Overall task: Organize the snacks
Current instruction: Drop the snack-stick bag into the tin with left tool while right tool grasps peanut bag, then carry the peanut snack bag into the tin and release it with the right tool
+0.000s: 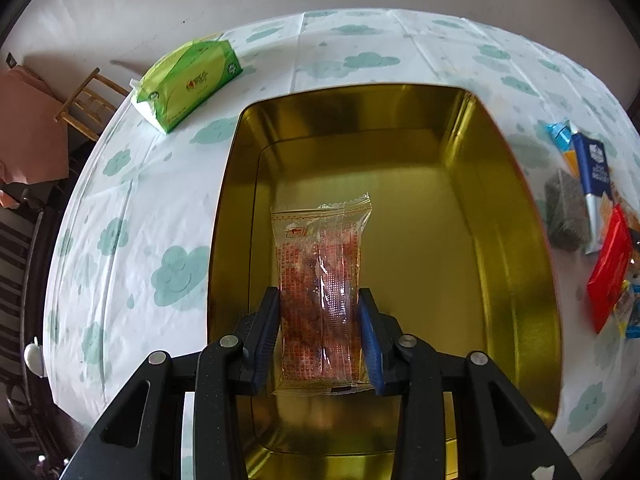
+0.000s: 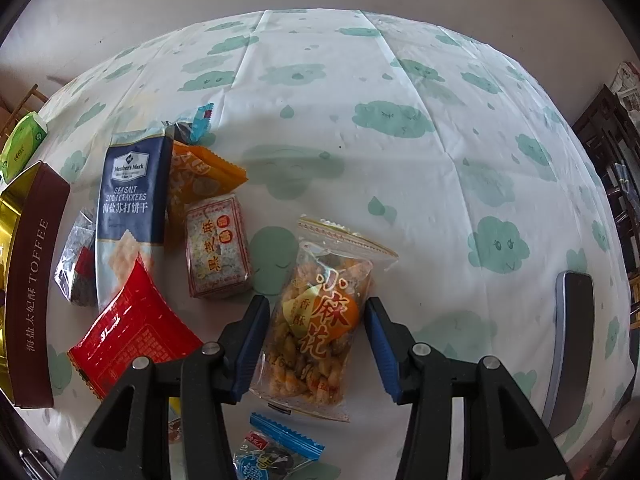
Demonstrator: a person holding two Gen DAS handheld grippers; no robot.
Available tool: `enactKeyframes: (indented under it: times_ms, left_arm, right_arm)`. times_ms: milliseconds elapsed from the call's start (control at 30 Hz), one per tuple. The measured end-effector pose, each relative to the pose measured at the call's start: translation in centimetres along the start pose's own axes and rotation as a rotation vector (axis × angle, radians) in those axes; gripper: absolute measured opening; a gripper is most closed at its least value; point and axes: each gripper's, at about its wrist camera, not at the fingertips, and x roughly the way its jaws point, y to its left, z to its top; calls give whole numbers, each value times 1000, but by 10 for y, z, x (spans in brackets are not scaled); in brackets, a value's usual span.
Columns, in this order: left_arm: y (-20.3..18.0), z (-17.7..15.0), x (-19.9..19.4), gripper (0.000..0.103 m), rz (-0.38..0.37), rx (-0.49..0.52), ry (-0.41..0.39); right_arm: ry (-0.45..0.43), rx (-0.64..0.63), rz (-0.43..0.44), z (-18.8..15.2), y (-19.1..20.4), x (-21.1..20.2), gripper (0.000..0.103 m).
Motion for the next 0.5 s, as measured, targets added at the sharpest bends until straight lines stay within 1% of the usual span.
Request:
enactKeyframes:
  times_ms: [100, 167, 233, 300, 367, 500]
  left_arm:
    - [2, -3, 6, 35, 0, -3, 20]
    - [4, -6, 8, 35, -3, -8, 29]
    - [5, -8, 10, 35, -6, -8, 35]
    - [6, -10, 10, 38, -5, -12, 35]
    - [6, -10, 9, 38, -5, -12, 27]
    - [6, -10, 5, 47, 5, -7, 10]
  right_arm:
    - [-2, 0, 3, -1, 1, -1, 48]
    - [-2, -3, -1, -1, 1, -2, 44]
    - [-5, -6, -7, -2, 2, -3, 43]
    - [-10, -9, -14, -3, 4, -3, 42]
    - [-14, -3, -17, -4, 4, -4, 41]
    - [-22, 12, -23, -5, 2, -8, 40]
